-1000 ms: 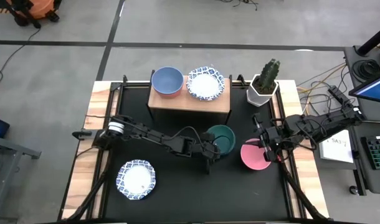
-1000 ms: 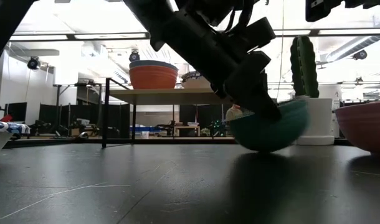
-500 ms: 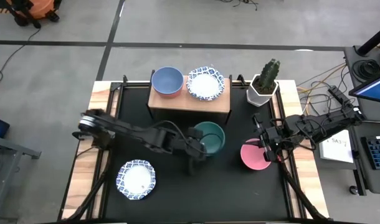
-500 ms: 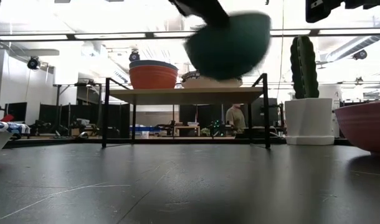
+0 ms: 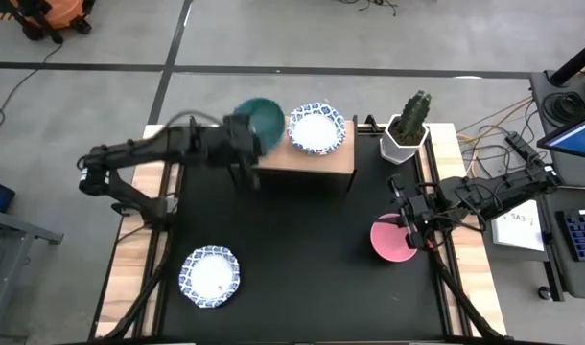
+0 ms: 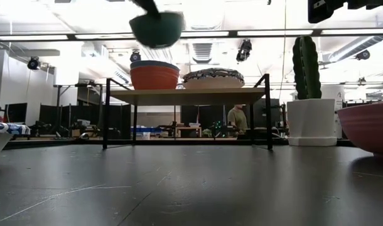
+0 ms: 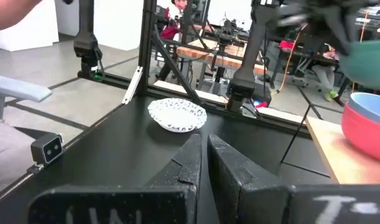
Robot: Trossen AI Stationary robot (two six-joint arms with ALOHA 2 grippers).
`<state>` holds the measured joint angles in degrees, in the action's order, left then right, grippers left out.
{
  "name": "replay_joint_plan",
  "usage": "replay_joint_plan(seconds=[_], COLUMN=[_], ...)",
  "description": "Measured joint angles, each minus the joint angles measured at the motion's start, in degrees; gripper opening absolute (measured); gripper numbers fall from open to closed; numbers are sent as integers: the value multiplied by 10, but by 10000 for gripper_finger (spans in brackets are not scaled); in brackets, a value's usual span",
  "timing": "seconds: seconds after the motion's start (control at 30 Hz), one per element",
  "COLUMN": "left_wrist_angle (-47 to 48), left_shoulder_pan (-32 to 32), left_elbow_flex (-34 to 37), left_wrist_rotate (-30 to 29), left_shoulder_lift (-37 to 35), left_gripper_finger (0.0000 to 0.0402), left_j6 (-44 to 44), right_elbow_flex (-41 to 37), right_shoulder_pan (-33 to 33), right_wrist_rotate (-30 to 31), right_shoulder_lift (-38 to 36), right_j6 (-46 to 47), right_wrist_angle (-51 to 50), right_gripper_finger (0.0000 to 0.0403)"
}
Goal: Place and stack bowls onto a shelf
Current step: Stack the green bowl on top of the blue bowl on the shelf
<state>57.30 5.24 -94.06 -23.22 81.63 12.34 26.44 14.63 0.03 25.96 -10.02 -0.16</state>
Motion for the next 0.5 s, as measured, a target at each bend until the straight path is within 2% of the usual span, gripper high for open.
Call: replay_joint_plan(seconds=[0.2,0.33,0.5], left_wrist_angle=[7,7,7], left_shoulder_pan=[131,166,175], left_elbow_flex=[1,2,2], left_wrist_rotate=[144,151,151], left_shoulder_lift=[7,23,36], left_gripper_finger=[0,0,0], left_j6=[6,19,37], right_elbow_flex=[0,0,0], right_shoulder_pan=[0,0,0], right_wrist_rotate=[0,0,1], right_shoulder_lift=[0,0,0], right_j6=[0,0,0], right_wrist_angle=[0,-3,-8], right_gripper_finger=[18,18,18])
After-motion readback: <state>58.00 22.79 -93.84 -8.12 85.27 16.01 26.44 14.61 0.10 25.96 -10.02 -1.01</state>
